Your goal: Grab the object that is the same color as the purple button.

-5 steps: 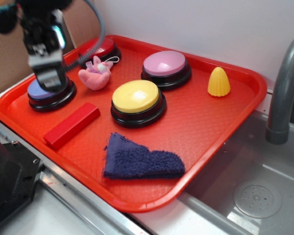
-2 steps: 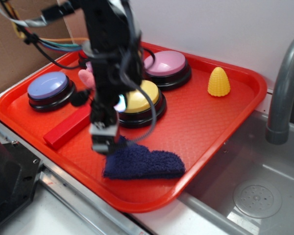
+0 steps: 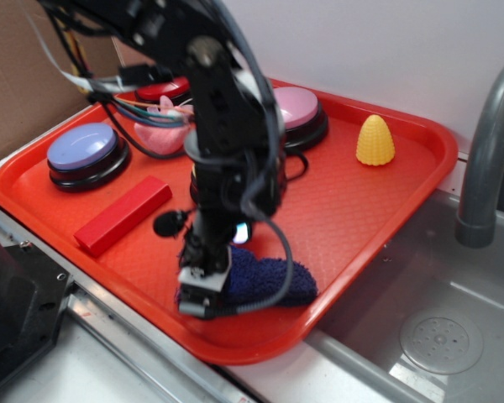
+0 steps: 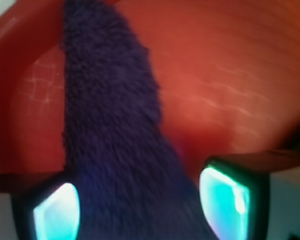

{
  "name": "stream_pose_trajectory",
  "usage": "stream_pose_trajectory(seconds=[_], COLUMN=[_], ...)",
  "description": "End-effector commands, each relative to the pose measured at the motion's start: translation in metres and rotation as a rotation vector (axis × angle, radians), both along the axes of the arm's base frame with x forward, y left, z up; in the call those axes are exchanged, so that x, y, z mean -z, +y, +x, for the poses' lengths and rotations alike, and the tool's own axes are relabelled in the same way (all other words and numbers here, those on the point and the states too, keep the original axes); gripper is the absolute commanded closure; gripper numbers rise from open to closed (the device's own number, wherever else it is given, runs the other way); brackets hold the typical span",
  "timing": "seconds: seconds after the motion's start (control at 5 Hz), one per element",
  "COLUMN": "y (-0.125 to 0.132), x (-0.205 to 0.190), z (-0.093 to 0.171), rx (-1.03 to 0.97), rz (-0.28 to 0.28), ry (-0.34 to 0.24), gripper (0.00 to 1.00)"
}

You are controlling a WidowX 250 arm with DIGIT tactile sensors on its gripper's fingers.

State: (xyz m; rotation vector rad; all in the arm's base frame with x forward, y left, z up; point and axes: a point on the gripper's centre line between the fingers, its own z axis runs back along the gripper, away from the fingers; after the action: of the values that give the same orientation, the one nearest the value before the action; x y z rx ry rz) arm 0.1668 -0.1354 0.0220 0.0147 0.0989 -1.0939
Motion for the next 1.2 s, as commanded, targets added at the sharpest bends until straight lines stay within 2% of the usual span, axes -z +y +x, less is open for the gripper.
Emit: stream_pose_trajectory(seconds=[0.0,0.2,0.4,0.6,0.8,1.0], y=[-0.018,-0.014,0.001,0.033,0.047,0.055], x=[0.019,0.025,0.011,-0.04,-0.083,-0.124], z=[0.002,0.001,0.003,0.0,-0.008,-0.016], rx=[0.016,-0.069,-0.164,-0.413,-0.628,-0.874], rz=[-0.021,-0.019,0.0,0.091,0.117,0.148], ry=[-0.014,-0.039,-0.078,-0.171,-0.172,-0.121], gripper=[0.0,1.0,1.0,1.0,1.0,1.0])
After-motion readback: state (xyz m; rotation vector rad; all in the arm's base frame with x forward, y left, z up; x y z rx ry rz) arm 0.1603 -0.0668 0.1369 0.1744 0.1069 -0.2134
